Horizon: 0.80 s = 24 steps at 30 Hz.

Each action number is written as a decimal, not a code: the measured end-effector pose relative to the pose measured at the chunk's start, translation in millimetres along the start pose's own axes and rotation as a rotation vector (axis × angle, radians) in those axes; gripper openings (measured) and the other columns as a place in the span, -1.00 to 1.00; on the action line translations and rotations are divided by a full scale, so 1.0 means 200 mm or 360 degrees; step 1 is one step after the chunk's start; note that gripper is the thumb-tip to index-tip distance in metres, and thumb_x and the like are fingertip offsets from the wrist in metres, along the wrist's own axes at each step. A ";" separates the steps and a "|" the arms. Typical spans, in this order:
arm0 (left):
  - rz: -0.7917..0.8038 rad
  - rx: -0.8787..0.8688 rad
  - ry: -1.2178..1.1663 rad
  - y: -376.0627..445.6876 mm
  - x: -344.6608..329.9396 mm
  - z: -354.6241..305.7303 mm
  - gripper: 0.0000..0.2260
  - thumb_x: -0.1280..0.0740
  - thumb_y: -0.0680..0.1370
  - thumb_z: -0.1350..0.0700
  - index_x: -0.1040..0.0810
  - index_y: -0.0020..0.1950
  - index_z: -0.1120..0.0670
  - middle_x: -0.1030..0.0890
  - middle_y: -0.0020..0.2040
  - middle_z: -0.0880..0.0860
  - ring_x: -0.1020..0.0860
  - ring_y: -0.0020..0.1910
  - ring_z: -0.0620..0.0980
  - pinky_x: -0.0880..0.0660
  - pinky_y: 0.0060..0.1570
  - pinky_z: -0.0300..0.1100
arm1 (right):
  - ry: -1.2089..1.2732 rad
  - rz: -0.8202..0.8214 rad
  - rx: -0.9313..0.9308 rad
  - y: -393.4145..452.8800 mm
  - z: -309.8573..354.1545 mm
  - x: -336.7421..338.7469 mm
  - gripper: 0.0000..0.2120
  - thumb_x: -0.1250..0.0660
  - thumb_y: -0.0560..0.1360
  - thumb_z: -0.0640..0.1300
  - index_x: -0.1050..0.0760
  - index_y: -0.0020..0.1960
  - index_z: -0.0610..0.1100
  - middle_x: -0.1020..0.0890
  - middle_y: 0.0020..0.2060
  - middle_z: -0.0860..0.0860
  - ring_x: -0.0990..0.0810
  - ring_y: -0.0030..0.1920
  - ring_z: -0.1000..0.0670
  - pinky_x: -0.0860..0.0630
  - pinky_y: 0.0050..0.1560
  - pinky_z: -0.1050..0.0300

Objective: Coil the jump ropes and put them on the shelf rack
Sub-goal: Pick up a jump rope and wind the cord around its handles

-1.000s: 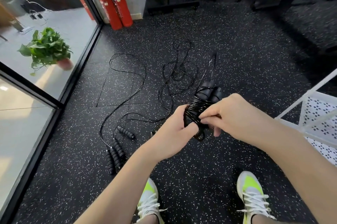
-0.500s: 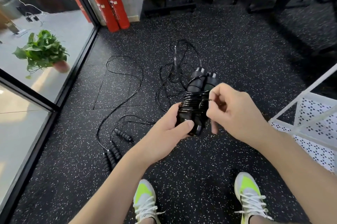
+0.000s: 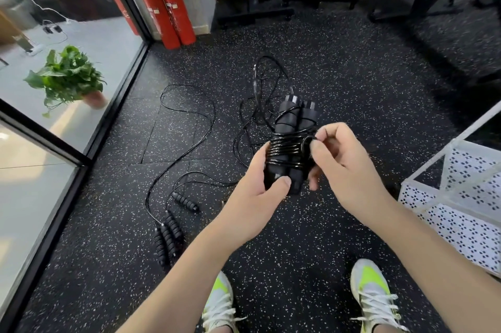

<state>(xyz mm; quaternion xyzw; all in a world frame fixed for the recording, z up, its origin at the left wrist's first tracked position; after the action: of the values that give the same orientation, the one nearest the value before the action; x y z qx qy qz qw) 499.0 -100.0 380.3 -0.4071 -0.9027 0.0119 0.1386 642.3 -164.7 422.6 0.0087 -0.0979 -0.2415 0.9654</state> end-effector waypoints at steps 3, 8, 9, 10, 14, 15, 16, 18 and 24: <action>-0.0147 -0.0111 0.0157 -0.01 -0.01 -0.08 -0.42 -0.33 0.64 0.19 -0.26 0.53 -0.30 -0.60 0.19 -0.34 -0.55 0.20 -0.31 -0.42 0.13 -0.39 | 0.0043 -0.0132 0.0000 -0.01 -0.03 0.03 -0.93 -0.24 0.59 0.04 -0.45 0.01 0.07 -0.62 -0.25 -0.01 -0.63 -0.29 -0.13 -0.58 -0.06 -0.33; -0.0180 -0.0285 0.0338 -0.02 -0.15 -0.17 -0.39 -0.36 0.64 -0.01 -0.17 0.58 -0.37 -0.48 0.40 -0.24 -0.44 0.37 -0.26 -0.45 0.25 -0.35 | 0.0288 -0.0123 -0.0208 -0.11 -0.11 0.07 -0.87 -0.20 0.66 0.10 -0.50 0.14 0.18 -0.68 -0.07 0.33 -0.64 -0.04 0.29 -0.56 -0.05 0.38; -0.0153 -0.0318 0.0409 -0.03 -0.21 -0.20 -0.42 -0.33 0.65 -0.06 -0.17 0.60 -0.34 -0.41 0.46 -0.22 -0.36 0.44 -0.26 -0.40 0.27 -0.39 | 0.0322 -0.0123 -0.0259 -0.14 -0.11 0.10 -0.81 -0.24 0.61 0.15 -0.53 0.16 0.16 -0.69 -0.03 0.32 -0.64 0.01 0.29 -0.58 0.01 0.33; -0.0133 -0.0368 0.0494 -0.03 -0.26 -0.23 -0.46 -0.30 0.65 -0.09 -0.19 0.59 -0.33 -0.37 0.50 -0.23 -0.29 0.48 -0.25 -0.34 0.31 -0.40 | 0.0351 -0.0136 -0.0316 -0.15 -0.12 0.13 -0.71 -0.30 0.54 0.22 -0.57 0.18 0.12 -0.71 0.01 0.24 -0.66 0.06 0.22 -0.60 0.12 0.18; -0.0103 -0.0531 0.0745 -0.03 -0.50 -0.38 -0.40 -0.37 0.59 -0.10 -0.21 0.58 -0.30 -0.39 0.39 -0.28 -0.26 0.35 -0.21 -0.16 0.34 -0.41 | 0.0462 -0.0358 -0.0519 -0.26 -0.20 0.36 -0.60 -0.44 0.43 0.32 -0.66 0.12 0.09 -0.74 0.05 0.04 -0.70 0.11 0.00 -0.55 0.27 -0.23; -0.0075 -0.0530 0.0752 -0.03 -0.55 -0.41 -0.37 -0.39 0.56 -0.12 -0.21 0.58 -0.31 -0.41 0.37 -0.25 -0.27 0.33 -0.21 -0.17 0.32 -0.43 | 0.0456 -0.0386 -0.0544 -0.31 -0.21 0.42 -0.63 -0.41 0.45 0.31 -0.66 0.12 0.11 -0.74 0.05 0.04 -0.70 0.11 0.00 -0.55 0.28 -0.24; -0.0024 -0.0514 0.0726 -0.03 -0.62 -0.43 -0.35 -0.42 0.55 -0.14 -0.21 0.57 -0.32 -0.41 0.36 -0.22 -0.28 0.33 -0.24 -0.18 0.29 -0.47 | 0.0444 -0.0412 -0.0570 -0.35 -0.21 0.49 -0.63 -0.39 0.46 0.31 -0.67 0.12 0.11 -0.74 0.05 0.04 -0.70 0.12 -0.01 -0.54 0.29 -0.23; 0.0127 -0.0498 0.0650 -0.04 -0.77 -0.47 -0.30 -0.47 0.52 -0.12 -0.20 0.58 -0.33 -0.39 0.36 -0.19 -0.30 0.28 -0.42 -0.20 0.21 -0.59 | 0.0400 -0.0488 -0.0637 -0.46 -0.22 0.63 -0.60 -0.39 0.46 0.31 -0.66 0.13 0.07 -0.74 0.04 0.05 -0.69 0.13 -0.02 -0.54 0.29 -0.18; 0.0403 -0.0559 0.0651 -0.06 -1.29 -0.71 -0.20 -0.52 0.49 -0.06 -0.16 0.61 -0.28 -0.33 0.38 -0.07 -0.32 0.08 -0.43 -0.13 0.00 -0.73 | 0.0250 -0.0808 -0.0728 -0.75 -0.15 1.14 -0.64 -0.34 0.53 0.23 -0.64 0.10 -0.03 -0.74 -0.01 -0.03 -0.71 0.04 -0.03 -0.60 0.19 -0.09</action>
<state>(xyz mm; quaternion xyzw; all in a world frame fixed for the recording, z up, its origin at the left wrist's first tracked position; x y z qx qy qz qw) 689.9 -312.5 456.1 -0.5284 -0.7863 -0.2095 0.2423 775.8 -405.0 425.3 -0.1651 0.0388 -0.4882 0.8561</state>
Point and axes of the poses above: each hand's wrist, its own y-axis towards the middle knuckle, its own x-axis out of the back of the hand, z = x × y, the point moved 9 cm from there along y, towards the middle knuckle
